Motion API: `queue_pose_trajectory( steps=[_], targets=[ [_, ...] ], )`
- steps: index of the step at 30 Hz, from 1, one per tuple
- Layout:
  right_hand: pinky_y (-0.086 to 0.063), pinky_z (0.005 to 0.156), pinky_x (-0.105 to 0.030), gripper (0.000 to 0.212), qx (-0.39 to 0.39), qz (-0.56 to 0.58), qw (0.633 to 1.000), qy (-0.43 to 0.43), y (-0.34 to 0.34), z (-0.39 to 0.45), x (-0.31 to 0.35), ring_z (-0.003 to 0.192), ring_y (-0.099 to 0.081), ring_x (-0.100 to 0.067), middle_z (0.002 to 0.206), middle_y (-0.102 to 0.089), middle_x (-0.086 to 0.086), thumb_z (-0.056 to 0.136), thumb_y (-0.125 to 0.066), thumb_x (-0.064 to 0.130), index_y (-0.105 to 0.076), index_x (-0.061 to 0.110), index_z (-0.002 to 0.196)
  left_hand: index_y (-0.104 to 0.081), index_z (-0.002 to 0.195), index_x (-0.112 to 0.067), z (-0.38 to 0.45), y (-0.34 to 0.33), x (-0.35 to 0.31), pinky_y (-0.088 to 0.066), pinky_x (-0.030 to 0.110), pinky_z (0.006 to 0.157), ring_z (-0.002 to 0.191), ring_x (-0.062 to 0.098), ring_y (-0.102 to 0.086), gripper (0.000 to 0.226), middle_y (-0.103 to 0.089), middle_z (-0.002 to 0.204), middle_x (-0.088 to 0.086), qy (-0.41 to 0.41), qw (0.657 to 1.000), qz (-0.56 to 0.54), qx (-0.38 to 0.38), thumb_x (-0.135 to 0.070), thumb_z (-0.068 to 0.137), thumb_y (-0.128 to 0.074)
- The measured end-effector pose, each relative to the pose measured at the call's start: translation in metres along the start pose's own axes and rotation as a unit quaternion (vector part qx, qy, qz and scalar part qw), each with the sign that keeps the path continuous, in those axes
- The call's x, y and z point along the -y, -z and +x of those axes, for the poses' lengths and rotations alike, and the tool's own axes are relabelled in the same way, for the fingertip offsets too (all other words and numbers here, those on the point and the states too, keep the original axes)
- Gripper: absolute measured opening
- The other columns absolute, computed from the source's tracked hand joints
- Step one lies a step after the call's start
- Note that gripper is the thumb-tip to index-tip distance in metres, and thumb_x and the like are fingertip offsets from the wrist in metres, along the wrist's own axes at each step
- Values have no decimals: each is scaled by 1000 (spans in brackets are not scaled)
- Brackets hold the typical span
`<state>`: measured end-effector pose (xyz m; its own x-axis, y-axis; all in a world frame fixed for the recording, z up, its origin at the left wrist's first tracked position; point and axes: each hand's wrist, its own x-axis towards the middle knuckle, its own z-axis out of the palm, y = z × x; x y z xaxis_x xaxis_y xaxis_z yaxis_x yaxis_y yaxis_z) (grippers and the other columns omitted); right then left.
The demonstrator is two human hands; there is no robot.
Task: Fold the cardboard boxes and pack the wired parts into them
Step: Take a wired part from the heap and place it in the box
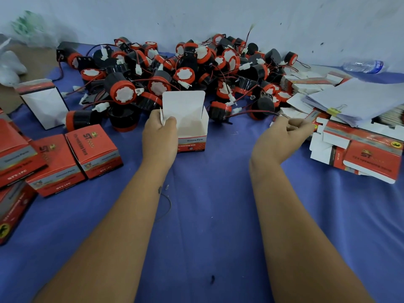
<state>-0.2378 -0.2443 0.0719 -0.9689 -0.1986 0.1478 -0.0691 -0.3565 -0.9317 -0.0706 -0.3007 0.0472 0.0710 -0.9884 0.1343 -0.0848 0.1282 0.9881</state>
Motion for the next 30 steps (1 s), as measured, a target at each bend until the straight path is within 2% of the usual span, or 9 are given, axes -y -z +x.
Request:
queue_pose_trajectory(
  steps=[2,4,8,12,16,20,25,27,30],
  targets=[
    [-37,74,-24,18,-50,-88,994,-30,1,7,-2,93,-50,-12,103,-47,0,86,-51,8,-48,13,103,-53,91,-34,0,0,1,-48,31,69,91,12,-60,15,-63,98,-8,0,1000,3,1,-20,93,-46],
    [-34,96,-31,38,-59,-201,977,-48,1,11,-3,121,-40,-22,134,-37,-4,85,-55,13,-50,14,122,-53,90,-34,0,0,1,-48,33,71,92,12,-60,15,-63,99,-8,-1,1000,10,1,-20,91,-47],
    [-15,114,-42,59,26,-315,947,63,0,1,0,144,-19,-28,158,-11,-12,83,-59,17,-41,16,139,-49,85,-38,0,-1,0,-48,30,68,88,7,-58,22,-60,95,-11,-3,1000,13,-2,-17,91,-49],
    [-5,116,-49,62,114,-477,842,226,-1,-14,-5,149,1,-36,161,-1,-18,82,-56,19,-38,19,142,-49,85,-39,0,-1,0,-48,28,67,91,7,-58,23,-60,97,-12,-5,1000,14,0,-17,90,-49],
    [-5,116,-51,56,175,-531,780,281,-2,-15,-9,149,1,-39,162,-7,-14,85,-52,24,-43,23,140,-48,85,-41,0,-1,0,-49,28,67,94,10,-59,24,-61,101,-11,-3,1000,16,3,-17,90,-49],
    [-4,113,-54,47,248,-565,740,268,-2,-12,-19,147,-7,-39,158,-24,-4,92,-50,39,-51,23,137,-47,87,-42,0,-1,0,-48,27,68,99,14,-59,26,-61,111,-4,-5,1000,25,10,-17,91,-49],
    [-6,111,-63,35,290,-627,695,201,-3,-7,-24,146,-10,-42,149,-37,-6,95,-48,54,-71,30,106,-51,101,-35,1,-1,2,-47,28,68,101,17,-60,21,-61,116,0,-7,999,29,13,-17,91,-49],
    [-2,110,-66,29,289,-625,696,202,-3,-6,-21,146,-6,-44,153,-32,-7,94,-52,53,-72,33,103,-51,100,-36,1,-1,3,-50,31,72,102,18,-60,21,-61,117,0,-9,999,32,14,-17,91,-48],
    [8,108,-70,27,275,-627,693,224,-3,-9,-19,146,8,-46,163,-11,-8,93,-52,54,-72,37,97,-49,94,-40,1,-1,3,-52,33,74,102,17,-60,22,-61,116,-1,-11,999,36,19,-18,91,-48]
  ],
)
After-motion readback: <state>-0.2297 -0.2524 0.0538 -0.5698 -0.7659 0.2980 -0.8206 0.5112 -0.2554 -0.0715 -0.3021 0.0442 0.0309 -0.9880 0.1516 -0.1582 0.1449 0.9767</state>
